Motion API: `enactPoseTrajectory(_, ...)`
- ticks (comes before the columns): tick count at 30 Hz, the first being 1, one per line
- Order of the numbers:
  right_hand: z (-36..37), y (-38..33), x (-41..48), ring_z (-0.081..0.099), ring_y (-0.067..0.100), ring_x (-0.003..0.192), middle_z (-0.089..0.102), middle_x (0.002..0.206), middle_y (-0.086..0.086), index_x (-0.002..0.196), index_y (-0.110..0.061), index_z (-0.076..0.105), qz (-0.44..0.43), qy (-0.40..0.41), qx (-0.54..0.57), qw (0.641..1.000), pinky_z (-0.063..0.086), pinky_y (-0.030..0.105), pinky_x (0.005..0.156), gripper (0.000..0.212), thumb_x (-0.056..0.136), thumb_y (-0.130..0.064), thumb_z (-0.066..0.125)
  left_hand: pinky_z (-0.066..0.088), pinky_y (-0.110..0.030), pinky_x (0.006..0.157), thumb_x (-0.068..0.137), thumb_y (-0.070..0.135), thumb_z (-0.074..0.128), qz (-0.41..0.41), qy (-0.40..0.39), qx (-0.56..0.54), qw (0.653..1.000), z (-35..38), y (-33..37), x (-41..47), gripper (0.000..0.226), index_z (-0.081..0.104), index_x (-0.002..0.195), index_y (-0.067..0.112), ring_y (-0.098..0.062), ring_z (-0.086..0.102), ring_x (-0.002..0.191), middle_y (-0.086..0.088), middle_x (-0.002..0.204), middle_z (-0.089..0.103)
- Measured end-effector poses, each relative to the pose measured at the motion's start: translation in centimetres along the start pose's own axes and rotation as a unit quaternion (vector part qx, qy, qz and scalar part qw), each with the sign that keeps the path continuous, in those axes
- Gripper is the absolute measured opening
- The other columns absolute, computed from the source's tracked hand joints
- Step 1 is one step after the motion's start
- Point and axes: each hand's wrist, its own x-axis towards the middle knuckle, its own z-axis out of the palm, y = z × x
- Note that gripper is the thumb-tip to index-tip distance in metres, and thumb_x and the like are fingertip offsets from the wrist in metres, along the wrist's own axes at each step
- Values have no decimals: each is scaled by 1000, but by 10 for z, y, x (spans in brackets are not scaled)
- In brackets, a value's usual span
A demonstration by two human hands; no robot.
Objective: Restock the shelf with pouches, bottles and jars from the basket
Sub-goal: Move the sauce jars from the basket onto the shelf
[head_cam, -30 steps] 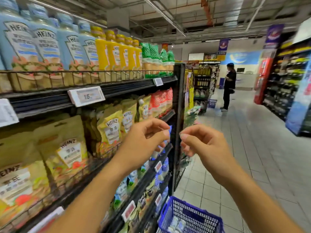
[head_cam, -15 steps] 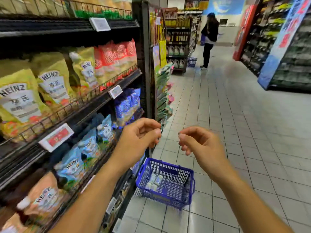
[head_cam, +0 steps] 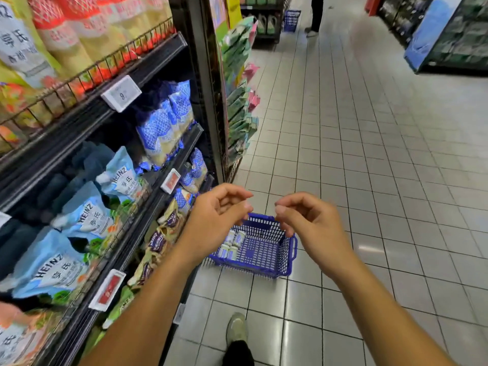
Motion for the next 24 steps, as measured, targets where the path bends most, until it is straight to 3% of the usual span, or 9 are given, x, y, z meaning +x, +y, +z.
enactPoseTrajectory(4,9,23,38,61,-3,61,68,67,-7,88,-10,69,39,8,4,999,51,14,58,8,91,-3,66,52,-17,68,89,0,67,-31,-4,10,999,-17,-27,39,26,72,93,26,-8,66,75,1,80,72)
enactPoseTrajectory(9,21,47,79,59,2,61,66,86,28,88,-7,68,84,28,-2,996,51,17,56,7,92,-4,65,53,-17,68,93,-1,62,-96,-5,14,995,-39,-62,81,18,68,99,15,-6,68,73,0,80,73)
enactPoseTrajectory(13,31,67,103,56,3,59,61,91,38,87,-6,66,118,30,-6,993,49,16,55,7,93,-3,63,55,-19,66,93,1,62,-146,5,15,989,-54,-94,104,16,68,100,14,-6,68,72,0,80,74)
enactPoseTrajectory(16,35,87,119,59,4,62,61,82,30,85,-11,66,139,28,3,990,50,18,57,12,94,-4,63,56,-20,66,93,1,61,-185,24,12,982,-63,-116,117,16,68,99,14,-9,67,72,-1,80,74)
enactPoseTrajectory(20,39,121,141,58,2,61,65,74,2,86,-10,70,172,15,15,985,50,19,57,11,93,-5,65,57,-27,71,94,5,61,-235,31,26,971,-71,-146,133,14,68,104,13,-14,67,77,-9,88,73)
enactPoseTrajectory(24,40,156,165,61,2,65,68,74,-3,86,-17,73,203,-2,18,979,50,16,59,16,93,-6,64,56,-23,68,95,6,61,-281,49,30,958,-75,-179,150,13,68,101,14,-12,65,74,-4,84,72)
